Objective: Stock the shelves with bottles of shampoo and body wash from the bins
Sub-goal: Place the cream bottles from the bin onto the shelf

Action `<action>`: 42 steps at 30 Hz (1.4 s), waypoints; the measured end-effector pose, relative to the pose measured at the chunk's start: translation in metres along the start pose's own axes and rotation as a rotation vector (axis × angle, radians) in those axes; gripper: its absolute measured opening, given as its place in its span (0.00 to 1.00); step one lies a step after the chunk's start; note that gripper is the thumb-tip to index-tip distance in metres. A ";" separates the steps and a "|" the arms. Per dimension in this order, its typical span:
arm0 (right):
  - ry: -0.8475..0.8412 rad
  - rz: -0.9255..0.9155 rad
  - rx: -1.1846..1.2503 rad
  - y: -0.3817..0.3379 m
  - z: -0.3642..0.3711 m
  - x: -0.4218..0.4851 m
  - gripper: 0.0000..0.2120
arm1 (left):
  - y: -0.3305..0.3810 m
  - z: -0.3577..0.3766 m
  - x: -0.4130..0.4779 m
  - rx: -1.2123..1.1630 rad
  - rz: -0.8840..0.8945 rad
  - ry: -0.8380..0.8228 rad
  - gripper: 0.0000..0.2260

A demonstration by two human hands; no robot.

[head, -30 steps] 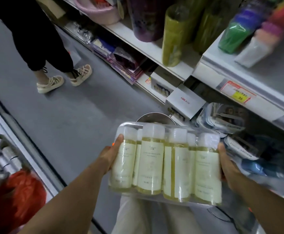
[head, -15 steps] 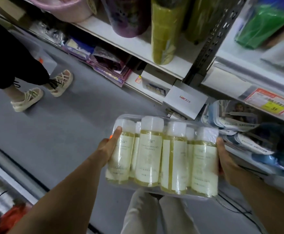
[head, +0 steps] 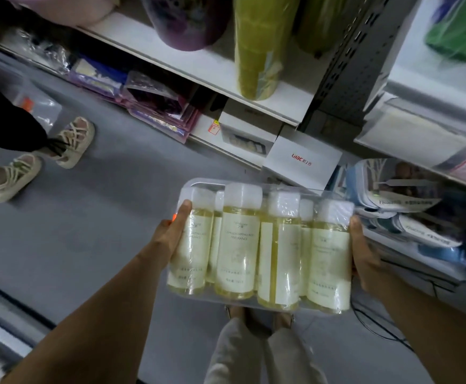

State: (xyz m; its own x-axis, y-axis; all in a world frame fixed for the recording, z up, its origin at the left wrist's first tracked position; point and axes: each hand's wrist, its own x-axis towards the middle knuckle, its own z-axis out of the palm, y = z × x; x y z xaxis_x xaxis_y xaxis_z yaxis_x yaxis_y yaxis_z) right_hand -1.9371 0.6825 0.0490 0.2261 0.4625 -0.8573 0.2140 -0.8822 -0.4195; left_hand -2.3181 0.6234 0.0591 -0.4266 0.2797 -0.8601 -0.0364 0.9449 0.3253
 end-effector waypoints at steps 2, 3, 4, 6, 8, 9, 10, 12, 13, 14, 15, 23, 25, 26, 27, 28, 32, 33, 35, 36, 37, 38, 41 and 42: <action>0.006 -0.015 0.008 -0.007 0.007 -0.008 0.48 | 0.005 0.002 -0.003 0.015 0.025 -0.021 0.41; -0.006 -0.015 0.018 -0.011 0.010 -0.013 0.45 | 0.006 0.003 -0.003 0.010 0.035 -0.029 0.38; -0.008 -0.007 0.022 -0.013 0.011 -0.013 0.43 | 0.008 0.004 -0.003 0.008 0.044 -0.033 0.36; 0.008 -0.005 -0.001 -0.012 0.013 -0.010 0.43 | 0.009 0.004 -0.003 0.026 0.023 -0.030 0.35; 0.037 -0.015 0.003 -0.007 0.015 -0.007 0.45 | 0.011 0.003 -0.004 0.024 0.002 -0.017 0.35; 0.088 0.004 0.003 -0.005 0.015 -0.006 0.45 | 0.012 0.004 -0.005 0.021 -0.006 -0.001 0.34; 0.151 0.037 0.004 -0.008 0.017 -0.009 0.47 | 0.013 0.005 -0.006 0.014 -0.007 0.015 0.35; 0.205 0.043 0.031 -0.012 0.020 -0.013 0.44 | 0.014 0.007 -0.005 0.009 -0.013 0.048 0.40; 0.213 0.013 0.031 -0.014 0.021 -0.016 0.39 | 0.015 0.008 -0.006 0.010 -0.010 0.092 0.40; 0.211 -0.001 0.018 -0.016 0.023 -0.019 0.35 | 0.016 0.009 -0.011 0.007 0.003 0.156 0.38; 0.211 -0.016 -0.002 -0.015 0.023 -0.021 0.33 | 0.017 0.012 -0.016 0.004 0.032 0.228 0.35; 0.190 -0.181 -0.193 -0.017 0.022 -0.045 0.30 | 0.005 0.044 -0.088 -0.081 0.583 0.402 0.19; 0.199 -0.204 -0.212 -0.015 0.018 -0.049 0.27 | -0.003 0.056 -0.101 -0.124 0.562 0.317 0.21; 0.207 -0.218 -0.222 -0.015 0.018 -0.052 0.26 | -0.005 0.061 -0.105 -0.132 0.541 0.275 0.22; 0.222 -0.261 -0.241 -0.014 0.016 -0.055 0.25 | -0.008 0.066 -0.109 -0.130 0.522 0.248 0.24; 0.232 -0.307 -0.258 -0.013 0.015 -0.060 0.25 | -0.011 0.072 -0.112 -0.117 0.501 0.228 0.25; 0.227 -0.557 -0.341 -0.007 0.022 -0.082 0.25 | -0.018 0.084 -0.121 -0.104 0.337 0.120 0.32; 0.199 -0.618 -0.358 -0.006 0.027 -0.089 0.25 | -0.020 0.085 -0.121 -0.110 0.300 0.094 0.34; 0.101 -0.673 -0.387 -0.004 0.040 -0.101 0.25 | -0.023 0.086 -0.119 -0.086 0.256 0.053 0.38; 0.036 -0.650 -0.380 -0.005 0.048 -0.106 0.26 | -0.022 0.086 -0.119 -0.079 0.250 0.039 0.39; -0.021 -0.614 -0.359 -0.005 0.057 -0.110 0.28 | -0.021 0.087 -0.118 -0.076 0.247 0.031 0.39; -0.062 -0.563 -0.332 -0.005 0.066 -0.111 0.31 | -0.019 0.088 -0.118 -0.075 0.252 0.025 0.39; -0.100 -0.375 -0.284 -0.002 0.085 -0.105 0.40 | -0.013 0.091 -0.118 -0.073 0.277 0.022 0.37; -0.101 -0.333 -0.299 0.000 0.088 -0.103 0.43 | -0.014 0.092 -0.117 -0.082 0.285 0.028 0.36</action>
State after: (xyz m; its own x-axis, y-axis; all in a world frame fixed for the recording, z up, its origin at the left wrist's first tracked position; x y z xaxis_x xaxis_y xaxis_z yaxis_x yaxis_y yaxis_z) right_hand -2.0440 0.6268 0.1111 0.0079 0.6926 -0.7213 0.5272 -0.6158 -0.5856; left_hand -2.1846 0.5934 0.1195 -0.4550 0.5258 -0.7187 0.0158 0.8117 0.5839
